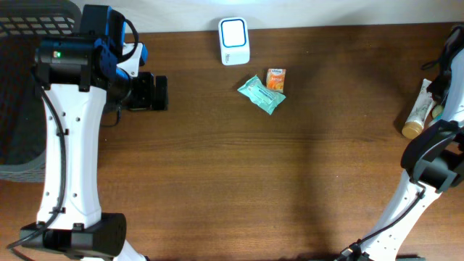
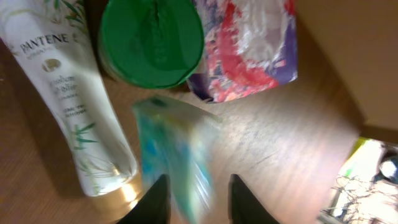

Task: Scan the item barcode
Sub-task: 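Carry the green tissue pack right and set it by the jar, then reach the right gripper to the orange Kleenex pack and grasp it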

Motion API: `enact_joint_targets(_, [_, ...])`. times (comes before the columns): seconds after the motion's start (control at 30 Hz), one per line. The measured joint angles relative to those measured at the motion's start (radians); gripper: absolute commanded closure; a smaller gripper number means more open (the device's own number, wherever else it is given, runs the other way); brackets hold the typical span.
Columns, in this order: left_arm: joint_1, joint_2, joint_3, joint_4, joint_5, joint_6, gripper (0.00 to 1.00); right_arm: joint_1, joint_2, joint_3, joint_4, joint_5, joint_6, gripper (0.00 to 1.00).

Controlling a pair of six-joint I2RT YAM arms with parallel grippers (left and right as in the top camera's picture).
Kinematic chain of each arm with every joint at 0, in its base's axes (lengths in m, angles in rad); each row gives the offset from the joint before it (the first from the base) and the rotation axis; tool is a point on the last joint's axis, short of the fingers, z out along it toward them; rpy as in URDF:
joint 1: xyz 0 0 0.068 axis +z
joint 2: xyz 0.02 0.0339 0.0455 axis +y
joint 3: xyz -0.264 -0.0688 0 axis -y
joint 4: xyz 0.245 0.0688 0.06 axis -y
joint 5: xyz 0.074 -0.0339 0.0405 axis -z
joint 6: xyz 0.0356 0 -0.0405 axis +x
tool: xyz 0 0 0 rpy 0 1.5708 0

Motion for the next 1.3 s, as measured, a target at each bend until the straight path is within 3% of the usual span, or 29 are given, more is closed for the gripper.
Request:
enact_joint_targets(0.03, [0.000,0.000,0.000,0.000,0.000,0.000,0.01,0.000,0.000,0.000,0.003,-0.011,0.000,0.35])
enact_joint_targets(0.07, [0.000,0.000,0.000,0.000,0.000,0.000,0.01,0.000,0.000,0.000,0.006,-0.021,-0.002,0.33])
enact_joint_targets(0.4, [0.000,0.000,0.000,0.000,0.000,0.000,0.01,0.033,0.000,0.018,0.042,-0.302,-0.119,0.39])
enact_joint_targets(0.53, [0.000,0.000,0.000,0.000,0.000,0.000,0.01,0.146,-0.004,0.110,0.040,-0.369,-0.126,0.25])
enact_joint_targets(0.8, [0.000,0.000,0.000,0.000,0.000,0.000,0.01,0.436,-0.024,0.140,0.080,-0.622,-0.134,0.26])
enact_joint_targets(1.0, [0.000,0.000,0.000,0.000,0.000,0.000,0.01,0.623,0.000,-0.032,0.215,-0.644,-0.170,0.30])
enact_joint_targets(1.3, [0.000,0.000,0.000,0.000,0.000,0.000,0.01,0.766,0.012,-0.279,0.463,-0.658,-0.211,0.32])
